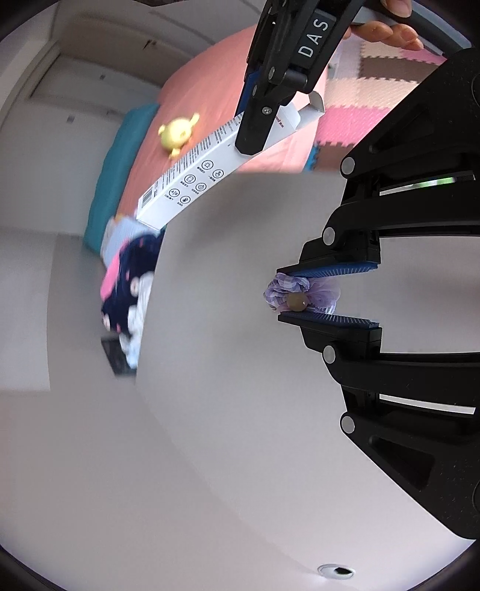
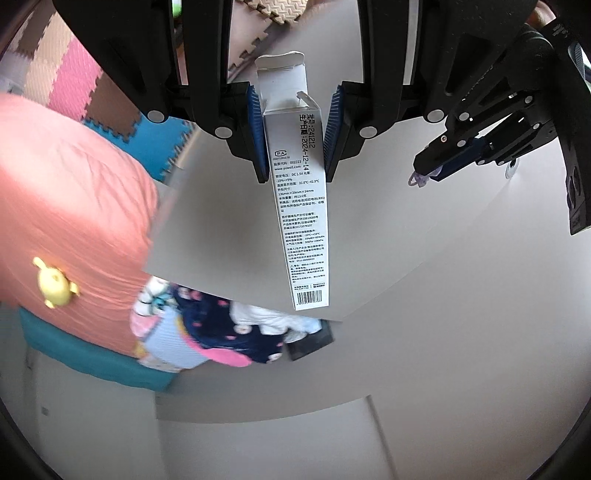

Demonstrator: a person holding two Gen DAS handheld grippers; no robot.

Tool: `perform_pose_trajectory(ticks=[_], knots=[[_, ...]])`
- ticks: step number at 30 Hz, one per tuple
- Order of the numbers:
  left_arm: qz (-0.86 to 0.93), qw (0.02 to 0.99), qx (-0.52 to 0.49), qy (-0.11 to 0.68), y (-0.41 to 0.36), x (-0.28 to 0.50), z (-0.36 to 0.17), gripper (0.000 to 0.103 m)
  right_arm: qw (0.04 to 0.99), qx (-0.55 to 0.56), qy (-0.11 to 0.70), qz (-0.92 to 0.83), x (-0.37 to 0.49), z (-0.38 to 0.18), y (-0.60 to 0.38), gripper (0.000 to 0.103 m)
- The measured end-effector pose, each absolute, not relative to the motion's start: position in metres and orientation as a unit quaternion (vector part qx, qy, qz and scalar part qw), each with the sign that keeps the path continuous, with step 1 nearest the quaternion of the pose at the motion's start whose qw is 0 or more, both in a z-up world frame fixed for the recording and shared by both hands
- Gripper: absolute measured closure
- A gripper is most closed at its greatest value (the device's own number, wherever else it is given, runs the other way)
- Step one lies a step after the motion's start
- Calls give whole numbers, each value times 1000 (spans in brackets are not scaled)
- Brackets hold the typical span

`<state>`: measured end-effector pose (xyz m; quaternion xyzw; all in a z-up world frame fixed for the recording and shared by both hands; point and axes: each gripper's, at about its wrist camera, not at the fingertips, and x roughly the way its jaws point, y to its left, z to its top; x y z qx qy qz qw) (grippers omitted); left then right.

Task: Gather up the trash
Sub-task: 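Carry the box and flower toy over the trash bin and open both tools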

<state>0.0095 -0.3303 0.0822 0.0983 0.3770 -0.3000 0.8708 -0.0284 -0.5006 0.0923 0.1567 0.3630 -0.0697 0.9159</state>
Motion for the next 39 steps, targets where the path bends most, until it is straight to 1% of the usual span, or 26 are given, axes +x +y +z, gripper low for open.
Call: perform_pose_trajectory(ticks=[8,21,32,39], knots=[[-355,849,114,375,-376,-64,72,85,911,182,351,-117,-130,77,-538,72],[-445,785,153,402,-448,-161,22,85,891,199,354,-203,-264,27,-576,72],[-502,720,218,426,-499,-242,-28,85,855,241,372,-269,-351,-32,-610,72],[-525,680,254,445,-523,-273,-59,85,826,280,394,-291,-387,-74,-628,72]])
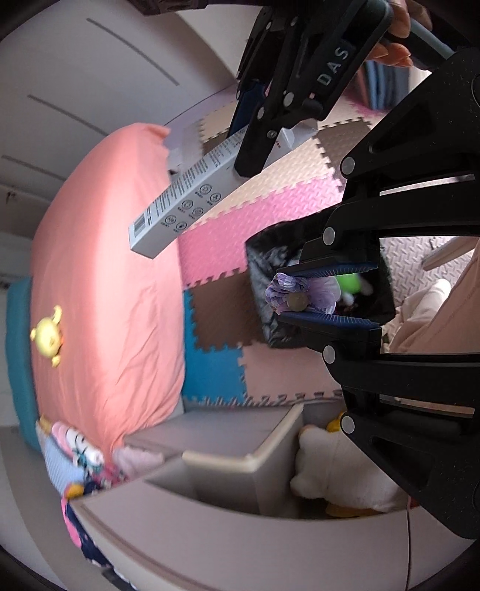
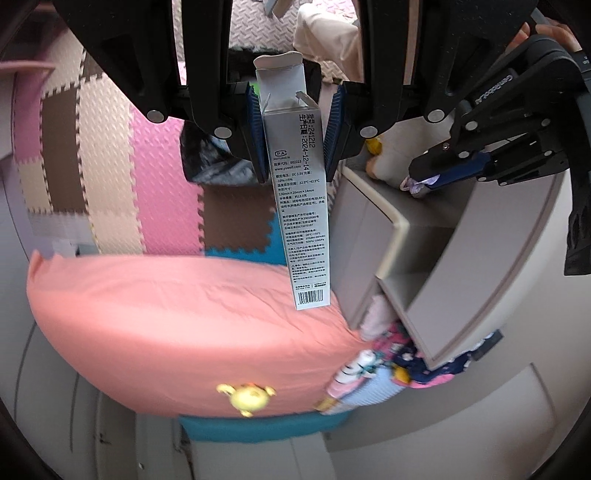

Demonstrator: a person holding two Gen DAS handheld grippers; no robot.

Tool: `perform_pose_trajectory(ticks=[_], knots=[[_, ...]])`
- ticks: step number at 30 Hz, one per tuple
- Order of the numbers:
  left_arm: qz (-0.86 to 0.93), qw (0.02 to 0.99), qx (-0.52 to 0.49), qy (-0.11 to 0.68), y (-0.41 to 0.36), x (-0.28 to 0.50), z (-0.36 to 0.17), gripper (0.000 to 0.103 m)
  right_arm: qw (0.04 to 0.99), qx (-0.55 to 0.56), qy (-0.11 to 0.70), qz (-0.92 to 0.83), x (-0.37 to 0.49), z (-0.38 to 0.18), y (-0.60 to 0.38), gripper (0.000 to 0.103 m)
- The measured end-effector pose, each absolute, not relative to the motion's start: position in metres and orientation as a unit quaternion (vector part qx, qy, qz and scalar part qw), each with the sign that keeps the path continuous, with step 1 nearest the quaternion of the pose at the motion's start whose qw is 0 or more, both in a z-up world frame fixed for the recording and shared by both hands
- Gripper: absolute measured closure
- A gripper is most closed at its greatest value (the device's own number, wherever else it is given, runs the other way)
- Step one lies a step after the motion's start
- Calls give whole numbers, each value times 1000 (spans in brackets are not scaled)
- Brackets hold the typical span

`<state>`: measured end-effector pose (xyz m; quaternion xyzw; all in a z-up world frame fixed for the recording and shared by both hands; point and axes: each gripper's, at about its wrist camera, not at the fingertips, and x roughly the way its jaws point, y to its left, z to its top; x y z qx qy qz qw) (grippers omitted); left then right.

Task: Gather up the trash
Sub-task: 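Carry the box and flower toy over the trash bin and open both tools, then move both open tools back to the desk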

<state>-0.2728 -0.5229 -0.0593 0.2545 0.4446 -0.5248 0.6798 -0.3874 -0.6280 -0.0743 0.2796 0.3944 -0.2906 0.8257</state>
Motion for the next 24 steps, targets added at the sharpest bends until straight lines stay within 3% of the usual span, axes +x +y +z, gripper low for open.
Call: perform_pose_trajectory(ticks=[1,2,3,4,5,24], knots=[[-530,670,261,450,-526,-278,-65,84,822,286,398,-291,-391,-80,-631,71],[-536,658,268,456,-528,-282,-70,77,818,294,401,-289,-394,-85,-634,56],[-539,647,277,463,-529,-284,-75,47,811,308,402,-293,-398,-90,-638,39],[-535,645,287,464,-529,-288,-80,24,805,321,396,-303,-402,-94,-642,3],[-528,654,290,457,-528,-291,-82,6,803,325,389,-315,-406,-96,-646,3],[-507,675,300,444,-521,-288,-83,6,793,309,392,-350,-405,-97,-650,3]])
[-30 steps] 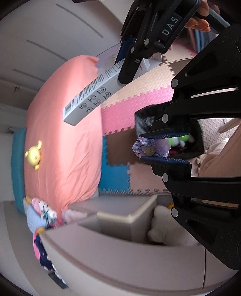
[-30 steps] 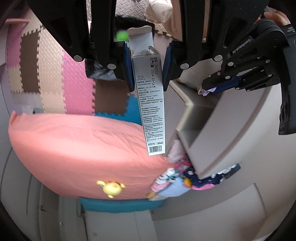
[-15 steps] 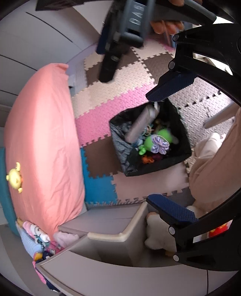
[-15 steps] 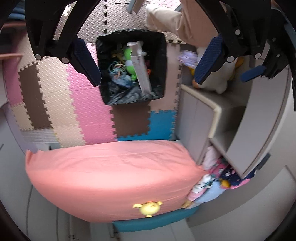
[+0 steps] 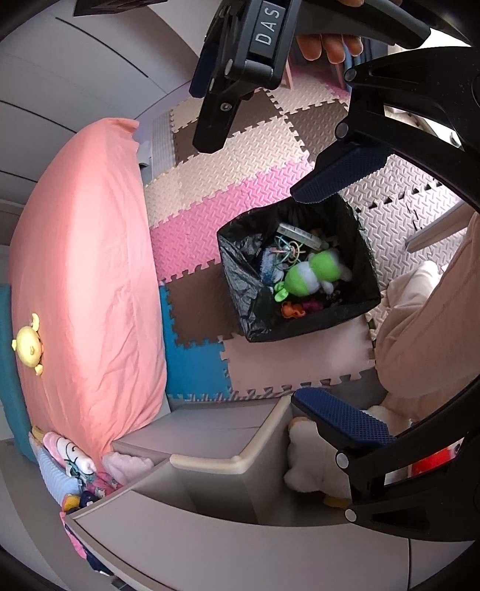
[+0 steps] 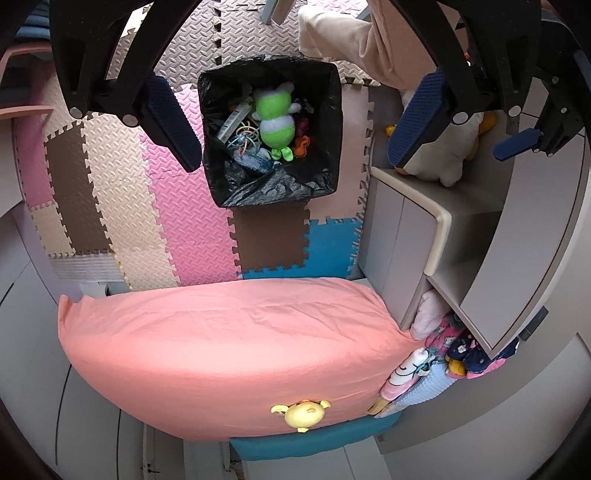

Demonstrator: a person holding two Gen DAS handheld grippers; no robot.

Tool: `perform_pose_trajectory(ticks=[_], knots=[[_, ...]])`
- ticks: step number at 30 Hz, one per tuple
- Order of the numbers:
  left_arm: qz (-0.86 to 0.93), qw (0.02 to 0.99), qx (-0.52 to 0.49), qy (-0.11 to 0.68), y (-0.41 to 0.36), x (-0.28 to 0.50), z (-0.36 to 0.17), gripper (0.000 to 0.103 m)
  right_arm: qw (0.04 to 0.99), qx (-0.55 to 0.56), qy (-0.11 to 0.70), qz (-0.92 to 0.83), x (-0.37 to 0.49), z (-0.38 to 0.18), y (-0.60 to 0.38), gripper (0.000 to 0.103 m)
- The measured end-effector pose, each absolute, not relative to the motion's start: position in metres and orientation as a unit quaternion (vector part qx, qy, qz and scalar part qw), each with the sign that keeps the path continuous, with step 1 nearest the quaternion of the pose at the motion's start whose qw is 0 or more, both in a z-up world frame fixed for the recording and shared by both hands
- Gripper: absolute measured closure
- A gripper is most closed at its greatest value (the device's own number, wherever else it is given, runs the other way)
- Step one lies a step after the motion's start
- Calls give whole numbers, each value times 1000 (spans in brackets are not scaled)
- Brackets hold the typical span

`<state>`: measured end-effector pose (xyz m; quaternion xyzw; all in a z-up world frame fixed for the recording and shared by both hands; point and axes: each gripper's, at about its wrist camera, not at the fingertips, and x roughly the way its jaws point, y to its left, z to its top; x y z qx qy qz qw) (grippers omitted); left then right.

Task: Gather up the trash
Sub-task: 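Move both open tools back to the desk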

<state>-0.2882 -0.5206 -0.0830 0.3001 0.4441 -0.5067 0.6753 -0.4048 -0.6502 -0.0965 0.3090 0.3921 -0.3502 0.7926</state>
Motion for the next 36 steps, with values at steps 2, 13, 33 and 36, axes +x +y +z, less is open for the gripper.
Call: perform_pose_trajectory(ticks=[2,13,33,36], knots=[[-507,681,294,439,-518,-285,-77,6,798,302,388,-347,-399,-89,-646,3],[-480,734,232,421,-479,-240,-34,6,856,230,359,-293,-331,-22,-604,3],[-350,833,130,409,-351,-131,24,6,913,141,344,-171,-199,50,-502,3],[-325,847,120,404,-326,-118,31,6,917,135,344,-148,-177,54,-481,3]])
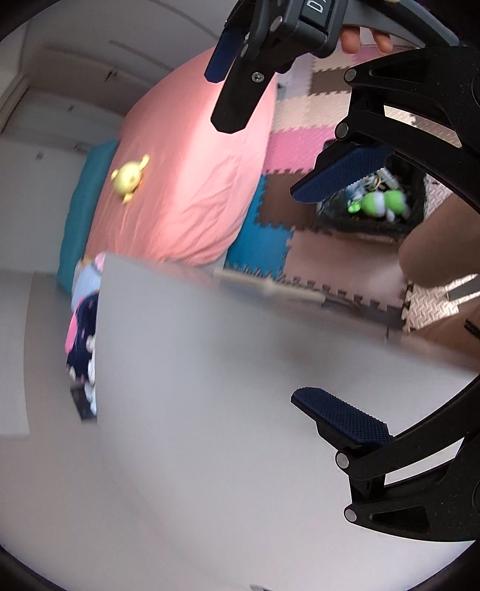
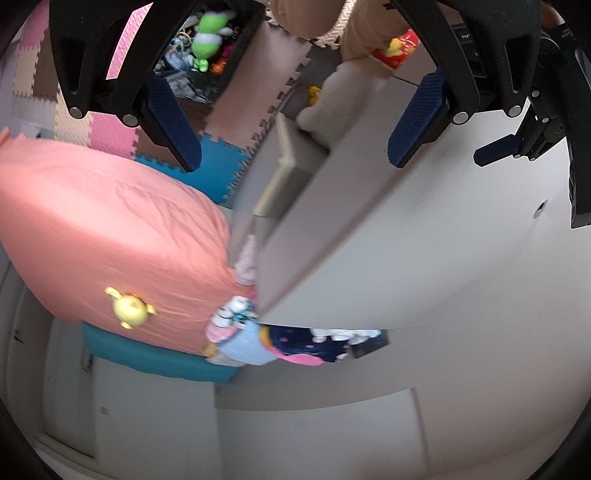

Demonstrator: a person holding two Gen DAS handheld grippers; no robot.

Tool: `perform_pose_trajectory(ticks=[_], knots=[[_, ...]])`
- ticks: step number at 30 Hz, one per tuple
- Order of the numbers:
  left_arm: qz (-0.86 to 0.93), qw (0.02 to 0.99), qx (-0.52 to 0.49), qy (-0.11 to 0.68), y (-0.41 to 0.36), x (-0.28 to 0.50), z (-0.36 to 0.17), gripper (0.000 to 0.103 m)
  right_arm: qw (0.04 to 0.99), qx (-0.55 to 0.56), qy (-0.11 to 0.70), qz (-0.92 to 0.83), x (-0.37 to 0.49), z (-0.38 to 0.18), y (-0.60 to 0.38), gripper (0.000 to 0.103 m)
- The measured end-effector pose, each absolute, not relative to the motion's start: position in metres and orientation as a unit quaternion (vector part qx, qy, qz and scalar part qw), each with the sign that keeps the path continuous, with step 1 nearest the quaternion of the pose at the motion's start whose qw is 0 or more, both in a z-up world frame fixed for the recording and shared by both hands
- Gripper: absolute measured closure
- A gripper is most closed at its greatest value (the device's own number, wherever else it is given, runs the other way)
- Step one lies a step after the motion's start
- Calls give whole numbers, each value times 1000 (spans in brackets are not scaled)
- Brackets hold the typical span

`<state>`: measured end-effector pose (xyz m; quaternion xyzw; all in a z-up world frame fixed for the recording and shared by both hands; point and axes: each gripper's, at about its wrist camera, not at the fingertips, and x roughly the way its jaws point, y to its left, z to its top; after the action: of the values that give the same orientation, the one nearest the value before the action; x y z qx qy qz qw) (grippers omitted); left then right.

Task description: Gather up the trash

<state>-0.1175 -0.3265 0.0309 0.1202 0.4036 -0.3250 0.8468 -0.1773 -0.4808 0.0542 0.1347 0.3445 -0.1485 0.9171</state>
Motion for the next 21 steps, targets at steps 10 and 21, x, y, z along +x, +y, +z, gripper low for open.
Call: perform_pose_trajectory(ticks=[10,21], knots=[[-231,880,85,406,-230,-71,38,6,927,106,355,-68,-101,60,-394,3],[-131,895,63,421,-137,-38,33,6,918,99,383,-4,-43,42,-308,3]])
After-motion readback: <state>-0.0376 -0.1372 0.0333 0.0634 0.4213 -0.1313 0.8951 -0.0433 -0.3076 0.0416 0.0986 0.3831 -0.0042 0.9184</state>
